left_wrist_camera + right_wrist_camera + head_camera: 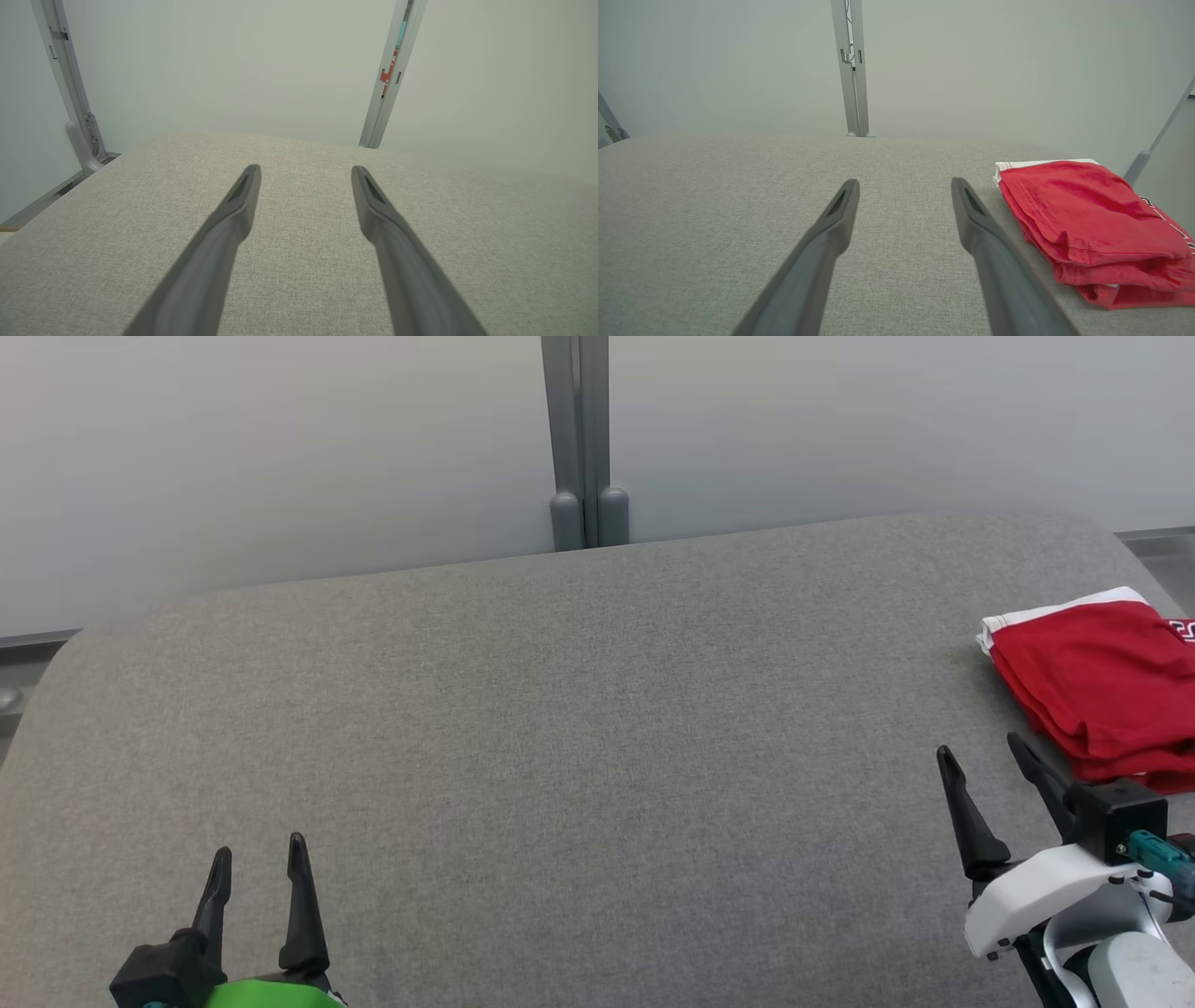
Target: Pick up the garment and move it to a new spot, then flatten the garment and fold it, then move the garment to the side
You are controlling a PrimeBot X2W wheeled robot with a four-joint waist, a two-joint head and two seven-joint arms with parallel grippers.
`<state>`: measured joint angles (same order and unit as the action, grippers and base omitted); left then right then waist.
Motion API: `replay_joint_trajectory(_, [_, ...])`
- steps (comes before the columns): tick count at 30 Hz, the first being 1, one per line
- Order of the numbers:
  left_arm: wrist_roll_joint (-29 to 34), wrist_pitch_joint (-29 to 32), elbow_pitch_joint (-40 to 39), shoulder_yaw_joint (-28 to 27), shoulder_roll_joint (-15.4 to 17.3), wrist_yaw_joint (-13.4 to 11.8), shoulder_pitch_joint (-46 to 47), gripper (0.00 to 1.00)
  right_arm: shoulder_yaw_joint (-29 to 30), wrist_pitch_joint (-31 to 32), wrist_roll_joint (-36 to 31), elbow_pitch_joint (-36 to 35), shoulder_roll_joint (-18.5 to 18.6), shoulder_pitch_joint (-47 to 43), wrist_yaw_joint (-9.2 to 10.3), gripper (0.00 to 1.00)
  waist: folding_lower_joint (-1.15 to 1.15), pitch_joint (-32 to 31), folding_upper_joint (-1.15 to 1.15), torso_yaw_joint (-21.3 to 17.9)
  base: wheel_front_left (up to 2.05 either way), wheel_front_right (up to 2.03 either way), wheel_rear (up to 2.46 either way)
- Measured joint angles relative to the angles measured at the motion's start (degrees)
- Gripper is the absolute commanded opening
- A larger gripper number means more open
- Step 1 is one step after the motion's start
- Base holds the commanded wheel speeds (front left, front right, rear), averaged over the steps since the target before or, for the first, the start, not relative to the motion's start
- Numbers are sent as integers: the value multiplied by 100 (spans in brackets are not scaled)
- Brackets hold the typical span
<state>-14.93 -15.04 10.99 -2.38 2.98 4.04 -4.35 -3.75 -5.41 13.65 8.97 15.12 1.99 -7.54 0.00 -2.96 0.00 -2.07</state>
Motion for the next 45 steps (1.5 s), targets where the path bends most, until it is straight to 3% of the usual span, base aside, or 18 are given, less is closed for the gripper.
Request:
replay_joint_trajectory(15, [70, 0, 69, -36, -2, 52, 0, 100, -38, -23, -15, 5, -54, -43, 0, 100, 0, 36, 0, -6, 0, 0, 0])
replay_joint_trajectory(16, [73, 0, 78, -31, -2, 60, 0, 0, -38, -23, -13, 5, -55, -44, 0, 0, 0, 40, 0, -7, 0, 0, 0])
replay_joint_trajectory(25, [-7, 94, 525, 7, -65, 57, -16, 0, -111, 13, 82, 419, -303, -316, 0, 0, 0, 46, 1, -5, 0, 0, 0])
replay_joint_trajectory(45, [-1957, 606, 497, -97, -65, 104, 120, 0, 163, 305, 2034, 437, -533, -215, 0, 0, 0, 89, 0, 29, 0, 0, 0])
